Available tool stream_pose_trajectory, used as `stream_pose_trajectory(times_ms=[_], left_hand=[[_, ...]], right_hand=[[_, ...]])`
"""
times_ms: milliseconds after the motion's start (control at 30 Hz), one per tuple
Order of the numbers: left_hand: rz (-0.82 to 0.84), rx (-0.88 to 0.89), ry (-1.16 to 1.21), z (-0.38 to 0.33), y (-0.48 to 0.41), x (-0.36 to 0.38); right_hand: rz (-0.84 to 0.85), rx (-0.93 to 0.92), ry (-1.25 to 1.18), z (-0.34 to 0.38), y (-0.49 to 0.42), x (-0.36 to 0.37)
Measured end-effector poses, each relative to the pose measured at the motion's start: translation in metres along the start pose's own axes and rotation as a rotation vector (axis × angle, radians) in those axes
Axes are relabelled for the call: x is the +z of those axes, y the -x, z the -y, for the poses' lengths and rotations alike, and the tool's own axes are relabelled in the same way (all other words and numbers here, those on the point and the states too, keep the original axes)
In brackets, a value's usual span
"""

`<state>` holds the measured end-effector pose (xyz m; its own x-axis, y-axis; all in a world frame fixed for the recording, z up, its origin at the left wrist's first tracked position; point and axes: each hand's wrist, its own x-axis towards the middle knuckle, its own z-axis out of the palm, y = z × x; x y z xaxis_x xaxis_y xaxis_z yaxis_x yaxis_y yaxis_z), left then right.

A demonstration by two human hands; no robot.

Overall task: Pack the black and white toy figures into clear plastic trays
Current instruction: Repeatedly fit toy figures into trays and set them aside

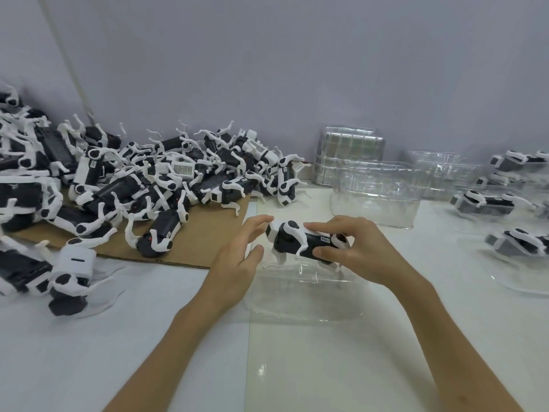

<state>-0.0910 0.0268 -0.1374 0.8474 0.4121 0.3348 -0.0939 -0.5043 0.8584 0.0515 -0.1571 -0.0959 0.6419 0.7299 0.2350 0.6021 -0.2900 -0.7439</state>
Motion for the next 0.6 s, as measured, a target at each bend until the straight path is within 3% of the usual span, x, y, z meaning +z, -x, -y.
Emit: stream_pose_trajectory(times_ms=[300, 433, 600], left_hand=[[-0.022, 0.003, -0.036, 0.005, -0.003, 0.001], [-0.003, 0.015, -0.165, 0.008, -0.004, 0.002], [-0.009, -0.032, -0.061, 0.009, -0.004, 0.005]], right_hand=[[-0.007, 0.014, 0.112, 0.000, 0.000, 0.003], [0.029, 0.068, 0.126, -0.001, -0.002, 0.006], [-0.039, 0.036, 0.111, -0.002, -0.002, 0.012]])
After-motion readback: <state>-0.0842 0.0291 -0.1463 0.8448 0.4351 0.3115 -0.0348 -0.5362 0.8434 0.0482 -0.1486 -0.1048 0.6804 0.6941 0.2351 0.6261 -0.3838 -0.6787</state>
